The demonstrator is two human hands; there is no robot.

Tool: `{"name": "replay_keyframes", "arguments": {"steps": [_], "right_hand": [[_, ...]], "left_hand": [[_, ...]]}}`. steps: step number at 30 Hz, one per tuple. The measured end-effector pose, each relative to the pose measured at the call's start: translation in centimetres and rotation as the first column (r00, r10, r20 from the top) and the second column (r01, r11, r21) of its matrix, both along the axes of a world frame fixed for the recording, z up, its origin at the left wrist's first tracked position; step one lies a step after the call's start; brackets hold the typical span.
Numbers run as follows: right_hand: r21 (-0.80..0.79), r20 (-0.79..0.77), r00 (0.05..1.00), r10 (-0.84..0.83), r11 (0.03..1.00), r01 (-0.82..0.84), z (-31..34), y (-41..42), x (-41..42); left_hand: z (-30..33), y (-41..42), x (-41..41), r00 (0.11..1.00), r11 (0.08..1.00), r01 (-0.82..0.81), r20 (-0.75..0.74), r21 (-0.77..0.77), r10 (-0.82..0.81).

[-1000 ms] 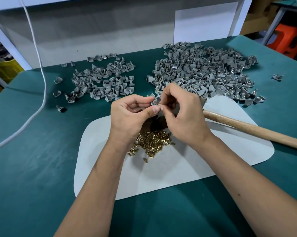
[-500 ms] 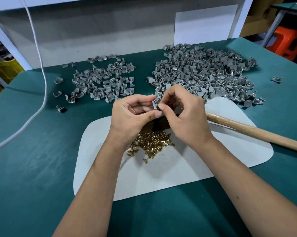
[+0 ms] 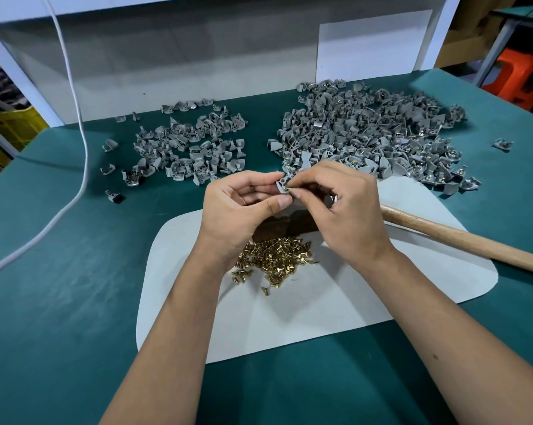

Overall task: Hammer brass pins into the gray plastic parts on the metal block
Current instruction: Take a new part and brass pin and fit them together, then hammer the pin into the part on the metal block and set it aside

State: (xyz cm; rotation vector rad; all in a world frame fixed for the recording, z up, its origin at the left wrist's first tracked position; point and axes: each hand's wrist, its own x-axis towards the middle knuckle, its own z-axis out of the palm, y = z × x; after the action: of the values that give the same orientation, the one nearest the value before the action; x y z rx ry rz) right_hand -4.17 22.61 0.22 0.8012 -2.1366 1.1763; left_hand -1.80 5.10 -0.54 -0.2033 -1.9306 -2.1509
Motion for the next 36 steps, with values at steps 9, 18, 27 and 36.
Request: {"name": "replay_keyframes", "arguments": {"steps": [9, 18, 27, 36], "right_hand": [[0.005, 0.041, 0.999, -0.031, 1.0, 0.031, -0.3, -0.1, -0.2], [0.042, 0.03, 0.996, -0.086, 0.996, 0.085, -0.4, -0.1, 0.0], [0.015, 0.021, 0.99, -0.141, 0.99, 0.14, -0.2, -0.7, 0.8], [0.083, 0.149, 0.987, -0.06, 0.995, 0.048, 0.4, 0.0, 0.1]], "left_hand": [[0.0, 0.5, -0.1, 0.993, 0.989, -0.101, -0.065, -0.106, 0.094], [0.1, 1.7, 0.3, 0.993, 0.992, -0.111, 0.046, -0.052, 0.113], [0.3, 2.2, 0.7, 0.989, 0.992, -0.123, 0.084, 0.011, 0.122], [0.0, 1.7, 0.3, 0.966, 0.902, -0.253, -0.14, -0.35, 0.216]]}}
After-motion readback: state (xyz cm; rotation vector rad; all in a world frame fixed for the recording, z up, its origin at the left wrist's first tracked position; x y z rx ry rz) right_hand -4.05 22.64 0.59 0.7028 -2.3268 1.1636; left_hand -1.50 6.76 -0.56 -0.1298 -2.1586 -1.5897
